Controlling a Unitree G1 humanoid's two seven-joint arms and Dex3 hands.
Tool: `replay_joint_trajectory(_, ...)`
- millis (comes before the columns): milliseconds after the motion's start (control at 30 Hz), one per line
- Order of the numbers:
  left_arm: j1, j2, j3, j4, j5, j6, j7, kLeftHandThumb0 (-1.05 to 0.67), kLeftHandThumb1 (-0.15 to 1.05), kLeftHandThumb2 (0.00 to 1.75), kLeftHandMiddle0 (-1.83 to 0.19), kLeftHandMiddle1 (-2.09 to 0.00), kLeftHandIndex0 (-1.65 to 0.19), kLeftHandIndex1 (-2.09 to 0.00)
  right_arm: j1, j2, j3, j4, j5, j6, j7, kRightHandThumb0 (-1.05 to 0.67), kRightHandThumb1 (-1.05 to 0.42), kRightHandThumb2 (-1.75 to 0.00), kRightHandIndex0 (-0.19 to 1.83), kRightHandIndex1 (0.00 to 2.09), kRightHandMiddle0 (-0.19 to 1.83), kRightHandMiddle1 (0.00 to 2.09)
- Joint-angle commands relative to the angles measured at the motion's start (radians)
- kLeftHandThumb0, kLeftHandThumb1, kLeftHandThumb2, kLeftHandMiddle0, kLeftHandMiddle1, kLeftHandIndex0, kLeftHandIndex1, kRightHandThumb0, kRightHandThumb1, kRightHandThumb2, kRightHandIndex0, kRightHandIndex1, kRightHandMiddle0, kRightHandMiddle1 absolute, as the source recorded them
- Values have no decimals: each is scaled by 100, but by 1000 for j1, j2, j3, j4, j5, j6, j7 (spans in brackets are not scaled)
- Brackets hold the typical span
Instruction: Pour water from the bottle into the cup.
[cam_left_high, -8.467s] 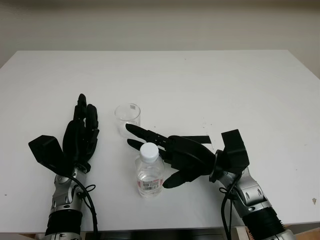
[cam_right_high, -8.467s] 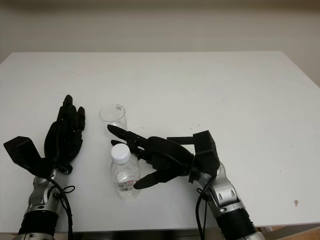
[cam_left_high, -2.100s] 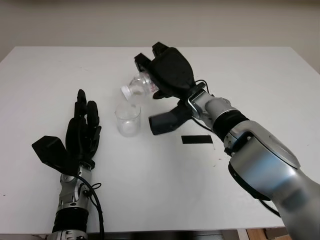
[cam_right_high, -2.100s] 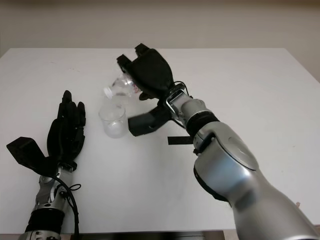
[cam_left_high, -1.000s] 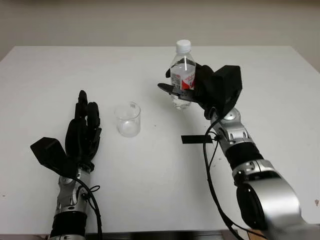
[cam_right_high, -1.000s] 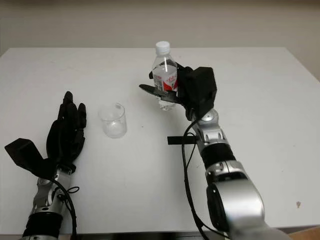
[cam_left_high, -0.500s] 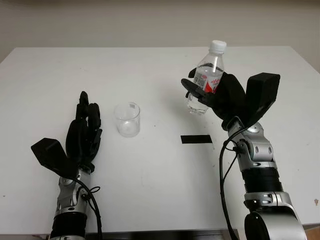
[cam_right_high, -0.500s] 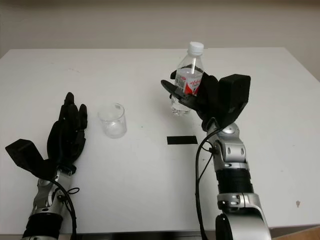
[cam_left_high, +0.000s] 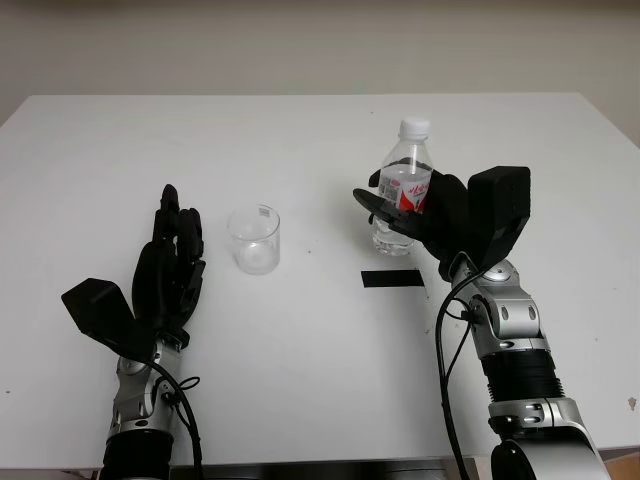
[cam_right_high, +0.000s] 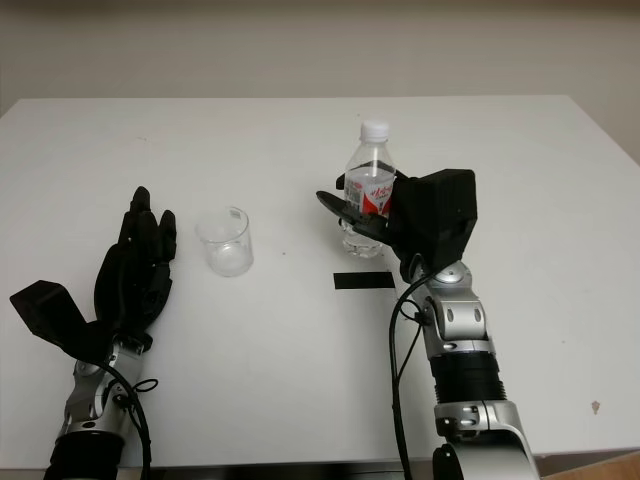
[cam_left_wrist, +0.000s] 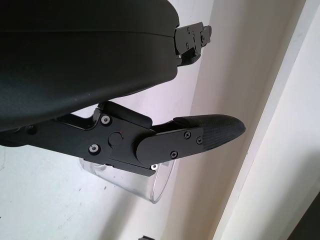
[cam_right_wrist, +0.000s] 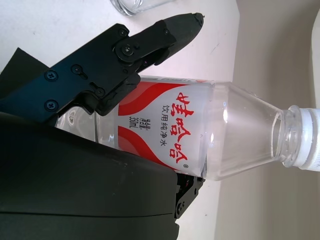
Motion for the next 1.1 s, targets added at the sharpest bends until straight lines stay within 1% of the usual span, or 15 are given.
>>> replay_joint_trajectory(0,52,-6,-3,24,3,22,4,-69,105,57,16,-5,18,-5,10,11,2,-1,-1,1,-3,-21,-105,-25,121,209,79,209)
replay_joint_trajectory(100,55,-6,-1,20,3,24,6,-69,105,56,16,-5,18,-5,32,17,5,-8,-2,-1,-3,-21,-105,-24,126,209,84,209)
replay_joint_trajectory(267,57,-5,3,14,-2,34,8,-69,105,55,16,-5,18,-5,77,27,-7,-44,15,2,1,-25,-105,-24,130,209,88,209)
replay_joint_trajectory(567,57,1,7,15,1,36,8,-70,105,54,15,-6,17,-6,201,50,-25,-152,61,-32,12,-25,-105,-25,133,209,88,209)
replay_joint_trajectory(733,56,5,7,17,0,35,-2,-69,105,55,16,-5,18,-5,244,57,-18,-161,54,-57,10,-26,-105,-25,133,209,86,209)
replay_joint_trajectory(867,54,6,7,19,2,37,0,-70,105,55,15,-6,17,-6,260,53,-2,-125,18,-127,6,-26,-105,-27,134,209,86,209)
replay_joint_trajectory(1067,59,5,8,10,0,42,1,-69,105,54,16,-5,18,-5,258,47,24,-18,-63,-266,-17,-27,-105,-29,127,209,79,209)
